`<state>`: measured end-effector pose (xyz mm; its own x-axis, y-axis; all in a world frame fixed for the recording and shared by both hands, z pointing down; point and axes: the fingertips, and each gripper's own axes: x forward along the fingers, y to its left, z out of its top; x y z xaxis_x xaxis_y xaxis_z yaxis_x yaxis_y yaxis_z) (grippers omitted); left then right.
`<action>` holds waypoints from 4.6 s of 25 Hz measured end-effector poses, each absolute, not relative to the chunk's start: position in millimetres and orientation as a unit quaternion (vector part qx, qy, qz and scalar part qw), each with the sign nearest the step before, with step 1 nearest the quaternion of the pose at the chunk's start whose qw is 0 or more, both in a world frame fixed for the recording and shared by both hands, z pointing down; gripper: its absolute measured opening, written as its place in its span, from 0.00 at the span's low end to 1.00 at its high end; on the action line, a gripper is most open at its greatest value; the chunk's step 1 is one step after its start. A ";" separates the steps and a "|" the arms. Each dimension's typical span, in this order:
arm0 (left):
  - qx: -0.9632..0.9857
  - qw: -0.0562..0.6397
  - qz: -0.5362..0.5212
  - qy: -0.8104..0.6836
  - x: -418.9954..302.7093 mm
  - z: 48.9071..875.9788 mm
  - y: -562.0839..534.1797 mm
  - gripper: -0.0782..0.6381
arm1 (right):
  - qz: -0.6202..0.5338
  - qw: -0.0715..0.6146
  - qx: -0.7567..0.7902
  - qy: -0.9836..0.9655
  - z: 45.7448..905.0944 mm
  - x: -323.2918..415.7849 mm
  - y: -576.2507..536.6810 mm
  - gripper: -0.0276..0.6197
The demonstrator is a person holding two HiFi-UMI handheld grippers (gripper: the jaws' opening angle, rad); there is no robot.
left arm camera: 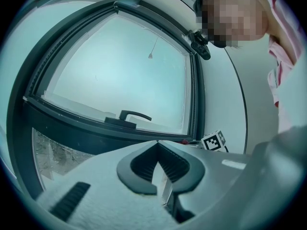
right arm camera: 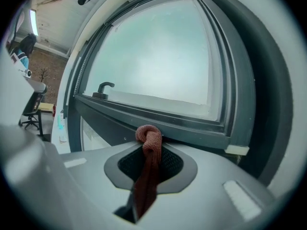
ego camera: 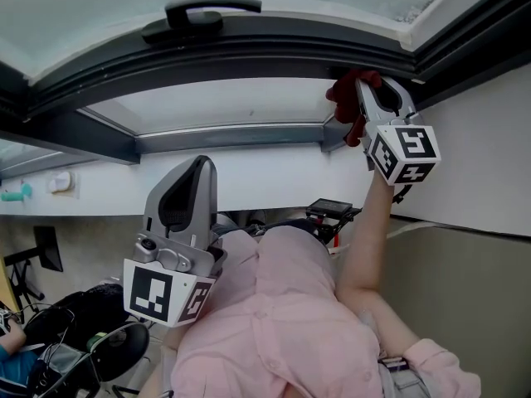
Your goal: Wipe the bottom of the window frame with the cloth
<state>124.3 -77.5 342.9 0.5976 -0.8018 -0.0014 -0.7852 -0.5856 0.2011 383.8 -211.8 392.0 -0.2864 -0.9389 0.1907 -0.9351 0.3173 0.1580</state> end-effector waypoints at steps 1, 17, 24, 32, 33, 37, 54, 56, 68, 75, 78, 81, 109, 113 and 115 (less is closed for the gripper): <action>0.889 0.090 -0.046 -0.446 124.9 342.8 -77.2 0.11 | -0.005 0.124 0.591 -0.797 391.9 390.0 -211.3 0.12; 0.890 0.093 -0.047 -0.443 135.8 341.8 -78.1 0.11 | 0.003 0.098 0.607 -0.789 391.7 414.2 -209.9 0.12; 0.888 0.092 -0.048 -0.447 139.0 340.7 -77.3 0.11 | 0.002 0.090 0.622 -0.778 391.6 422.9 -208.4 0.12; 0.888 0.096 -0.048 -0.447 139.6 342.4 -77.1 0.11 | 0.006 0.088 0.639 -0.764 391.4 423.1 -209.3 0.12; 0.888 0.096 -0.048 -0.448 139.2 342.9 -76.4 0.11 | 0.006 0.087 0.643 -0.761 391.7 423.2 -209.2 0.12; 0.885 0.097 -0.050 -0.453 135.3 342.5 -74.1 0.11 | 0.007 0.086 0.653 -0.753 392.7 423.4 -208.3 0.12; 0.884 0.093 -0.055 -0.456 134.4 341.3 -67.0 0.11 | 0.012 0.077 0.685 -0.725 394.1 450.4 -205.7 0.13; 0.884 0.095 -0.055 -0.454 135.0 341.2 -67.6 0.11 | 0.012 0.078 0.684 -0.725 393.9 450.0 -205.8 0.13; 0.887 0.096 -0.053 -0.448 140.6 341.0 -70.3 0.11 | 0.014 0.080 0.695 -0.715 393.5 459.4 -204.9 0.13; 0.888 0.100 -0.051 -0.446 142.4 343.5 -71.7 0.11 | 0.011 0.086 0.709 -0.700 393.6 466.4 -204.5 0.13; 0.887 0.100 -0.051 -0.448 141.4 344.2 -72.2 0.11 | 0.016 0.085 0.719 -0.690 394.0 476.3 -203.5 0.13; 0.887 0.099 -0.052 -0.448 140.7 343.6 -73.0 0.11 | 0.013 0.090 0.721 -0.687 394.3 477.2 -203.1 0.13; 0.880 0.095 -0.058 -0.462 123.0 341.8 -70.6 0.11 | 0.001 0.107 0.738 -0.667 393.8 484.4 -202.5 0.13; 0.881 0.096 -0.057 -0.459 123.1 342.5 -68.9 0.11 | 0.000 0.115 0.736 -0.667 394.8 484.1 -202.7 0.13; 0.882 0.096 -0.058 -0.457 124.2 342.2 -68.6 0.11 | -0.002 0.117 0.736 -0.667 394.6 484.0 -203.4 0.13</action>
